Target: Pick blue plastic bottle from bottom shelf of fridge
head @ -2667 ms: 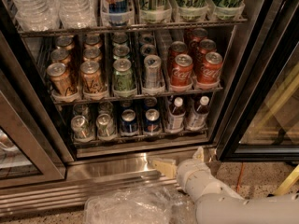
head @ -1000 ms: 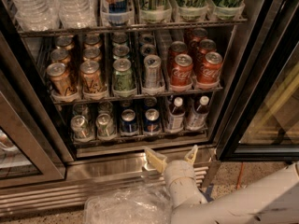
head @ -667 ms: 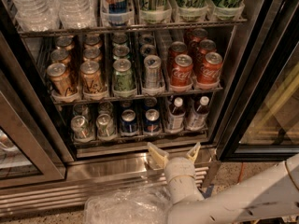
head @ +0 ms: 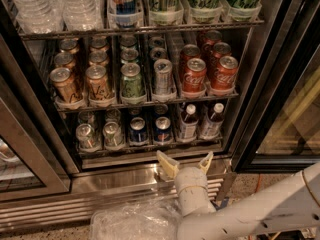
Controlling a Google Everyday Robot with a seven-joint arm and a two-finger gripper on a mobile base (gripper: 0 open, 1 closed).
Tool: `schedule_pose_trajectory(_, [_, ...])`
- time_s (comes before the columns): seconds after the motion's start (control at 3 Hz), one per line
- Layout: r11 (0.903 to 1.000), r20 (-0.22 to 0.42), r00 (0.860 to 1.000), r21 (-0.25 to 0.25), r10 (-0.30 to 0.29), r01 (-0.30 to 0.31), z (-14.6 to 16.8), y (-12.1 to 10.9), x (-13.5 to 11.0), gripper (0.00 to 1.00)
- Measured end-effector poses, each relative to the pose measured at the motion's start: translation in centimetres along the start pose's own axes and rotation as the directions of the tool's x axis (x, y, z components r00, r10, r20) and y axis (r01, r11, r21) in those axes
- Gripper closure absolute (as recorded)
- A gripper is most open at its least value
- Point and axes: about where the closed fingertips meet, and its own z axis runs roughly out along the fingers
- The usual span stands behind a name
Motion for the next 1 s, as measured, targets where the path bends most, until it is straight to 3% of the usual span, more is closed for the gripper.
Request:
schedule_pose_trajectory(0.33, [0.9999,0.015,1.0,0.011,-0.01,0.01,0.7,-0.2,0.5,0.0])
schedule_pose_trajectory(1.0, [0.9986,0.05,0.997,-0.014,-0.051,0.052,1.9,-0.6,2.1,0.0])
